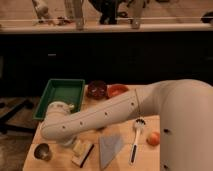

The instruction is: Stack cups on top of each other

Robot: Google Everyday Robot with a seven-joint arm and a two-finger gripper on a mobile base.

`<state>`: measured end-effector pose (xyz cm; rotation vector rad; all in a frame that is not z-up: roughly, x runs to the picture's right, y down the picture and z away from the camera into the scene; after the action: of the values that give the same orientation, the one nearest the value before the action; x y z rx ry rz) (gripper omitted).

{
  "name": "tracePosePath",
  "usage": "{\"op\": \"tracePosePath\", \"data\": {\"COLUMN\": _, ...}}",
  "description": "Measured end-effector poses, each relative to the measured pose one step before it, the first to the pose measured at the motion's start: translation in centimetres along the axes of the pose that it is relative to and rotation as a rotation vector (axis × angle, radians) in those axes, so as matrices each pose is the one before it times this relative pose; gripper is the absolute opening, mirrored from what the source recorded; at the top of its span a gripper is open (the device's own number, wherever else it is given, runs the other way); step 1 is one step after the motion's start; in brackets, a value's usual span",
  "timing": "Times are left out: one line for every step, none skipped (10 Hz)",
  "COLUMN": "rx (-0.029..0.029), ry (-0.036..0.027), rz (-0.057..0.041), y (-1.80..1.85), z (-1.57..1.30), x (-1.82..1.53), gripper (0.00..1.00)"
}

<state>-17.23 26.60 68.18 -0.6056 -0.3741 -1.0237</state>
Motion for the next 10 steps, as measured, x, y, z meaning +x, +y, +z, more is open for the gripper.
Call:
{"op": "tracePosePath", "data": {"rx": 0.00026, "ry": 0.00767, "rz": -0.00927, "y": -0.481, "z": 0.155, "x": 0.016, "gripper": 0.8}}
{"op": "tracePosePath", "data": {"rx": 0.00064, "ry": 0.00978, "rz": -0.00906, "y": -0.556, "z": 0.183, "x": 0.107, "gripper": 0.8}}
{"op": "tracePosePath", "data": {"rx": -0.00006, "ry": 0.00493, "rz": -0.00649, "y": -0.4, "z": 0.106, "x": 0.014, "gripper": 0.8}}
{"op": "tracePosePath", "data": {"rx": -0.00148, "ry": 0.0032, "rz": -0.00073, "y": -0.022, "z": 0.059, "x": 0.128, "gripper": 0.8}}
{"op": "tracePosePath", "data": {"rx": -0.0007, "ry": 0.00482, "rz": -0.00003, "y": -0.191, "z": 0.106, "x": 0.533, "gripper": 0.8}}
{"op": "tracePosePath", "data": {"rx": -0.00005, "ry": 0.00393, "rz": -0.00016, "y": -0.552, "z": 0.251, "x": 1.009, "gripper": 0.8}}
{"op": "tracePosePath", "data": {"rx": -0.00004, "ry": -0.00178, "rz": 0.00626, "y": -0.211, "z": 0.252, "x": 0.736, "gripper": 0.8}}
{"op": "tracePosePath", "data": {"rx": -0.00009, "ry": -0.00123, "rz": 0.01206, "y": -0.079, "z": 0.254, "x": 0.938, "gripper": 0.8}}
{"op": "tracePosePath", "data": {"rx": 0.00243, "ry": -0.0047, "rz": 0.00985, "y": -0.048, "z": 0.254, "x": 0.665, "gripper": 0.8}}
{"op": "tracePosePath", "data": {"rx": 0.00309, "ry": -0.00427, "rz": 0.00606, "y": -0.009, "z": 0.237, "x": 0.543, "gripper": 0.8}}
